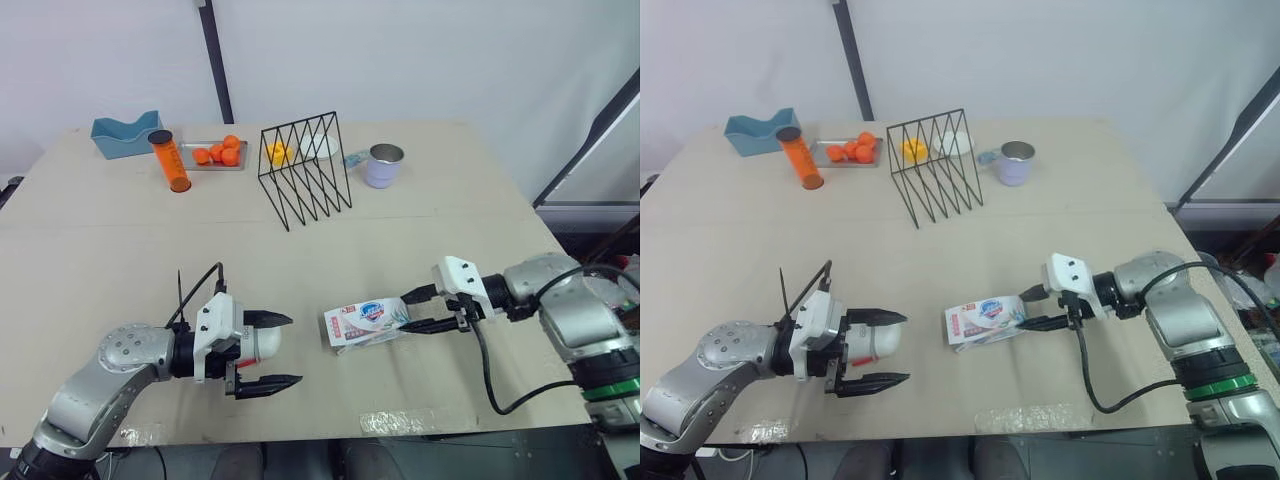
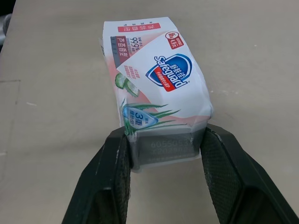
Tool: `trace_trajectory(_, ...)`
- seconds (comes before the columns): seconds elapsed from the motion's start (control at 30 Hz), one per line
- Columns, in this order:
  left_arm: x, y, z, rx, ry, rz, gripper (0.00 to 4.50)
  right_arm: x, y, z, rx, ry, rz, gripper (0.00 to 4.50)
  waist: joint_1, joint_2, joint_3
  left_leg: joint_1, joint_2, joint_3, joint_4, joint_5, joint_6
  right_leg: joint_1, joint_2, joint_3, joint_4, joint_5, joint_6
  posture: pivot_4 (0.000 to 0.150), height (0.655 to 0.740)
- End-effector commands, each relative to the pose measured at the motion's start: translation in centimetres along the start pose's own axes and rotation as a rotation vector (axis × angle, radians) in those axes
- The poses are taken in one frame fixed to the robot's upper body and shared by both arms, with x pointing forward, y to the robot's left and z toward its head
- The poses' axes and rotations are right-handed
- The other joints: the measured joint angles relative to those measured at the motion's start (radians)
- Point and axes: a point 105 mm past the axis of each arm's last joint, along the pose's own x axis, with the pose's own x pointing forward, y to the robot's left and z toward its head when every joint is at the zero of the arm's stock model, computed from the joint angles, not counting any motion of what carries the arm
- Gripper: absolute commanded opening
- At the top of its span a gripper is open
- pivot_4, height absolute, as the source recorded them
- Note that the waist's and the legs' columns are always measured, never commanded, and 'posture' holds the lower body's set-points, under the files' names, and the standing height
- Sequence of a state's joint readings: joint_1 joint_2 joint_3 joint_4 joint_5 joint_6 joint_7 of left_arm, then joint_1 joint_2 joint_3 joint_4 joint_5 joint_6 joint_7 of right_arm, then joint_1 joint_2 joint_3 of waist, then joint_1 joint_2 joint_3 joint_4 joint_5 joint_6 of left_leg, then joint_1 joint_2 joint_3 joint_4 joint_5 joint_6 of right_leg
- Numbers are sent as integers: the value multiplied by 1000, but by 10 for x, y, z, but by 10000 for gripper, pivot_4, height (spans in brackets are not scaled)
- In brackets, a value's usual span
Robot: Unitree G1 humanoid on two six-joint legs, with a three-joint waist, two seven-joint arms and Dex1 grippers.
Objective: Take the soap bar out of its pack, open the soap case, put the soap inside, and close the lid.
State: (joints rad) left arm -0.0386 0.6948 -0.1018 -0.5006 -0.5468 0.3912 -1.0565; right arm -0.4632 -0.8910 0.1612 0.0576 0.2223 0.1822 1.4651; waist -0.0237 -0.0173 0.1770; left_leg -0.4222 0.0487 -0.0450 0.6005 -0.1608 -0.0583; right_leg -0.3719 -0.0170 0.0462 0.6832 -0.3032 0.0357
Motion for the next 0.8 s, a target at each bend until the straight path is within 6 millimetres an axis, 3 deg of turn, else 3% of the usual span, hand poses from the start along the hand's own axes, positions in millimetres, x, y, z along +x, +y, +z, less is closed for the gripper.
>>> trace_trajectory(0.03, -3, 2, 4, 38, 6, 6, 45000, -11, -7, 15, -49, 72, -16, 21988, 0, 0, 0, 0, 0, 0, 0, 0, 0, 0, 0, 0, 0, 0, 0, 1500, 7400)
trace_trajectory(0.53, -10, 8, -2, 33, 38, 20, 45000, -28, -10, 47, -118, 172, -22, 21988, 0, 0, 0, 0, 0, 0, 0, 0, 0, -1, 0, 0, 0, 0, 0, 1500, 7400)
trace_trajectory(0.8, -14, 11, -5, 38, 54, 27, 45000, -64, -10, 33, -46, 175, -63, 21988, 0, 0, 0, 0, 0, 0, 0, -1, 0, -1, 0, 0, 0, 0, 0, 1500, 7400)
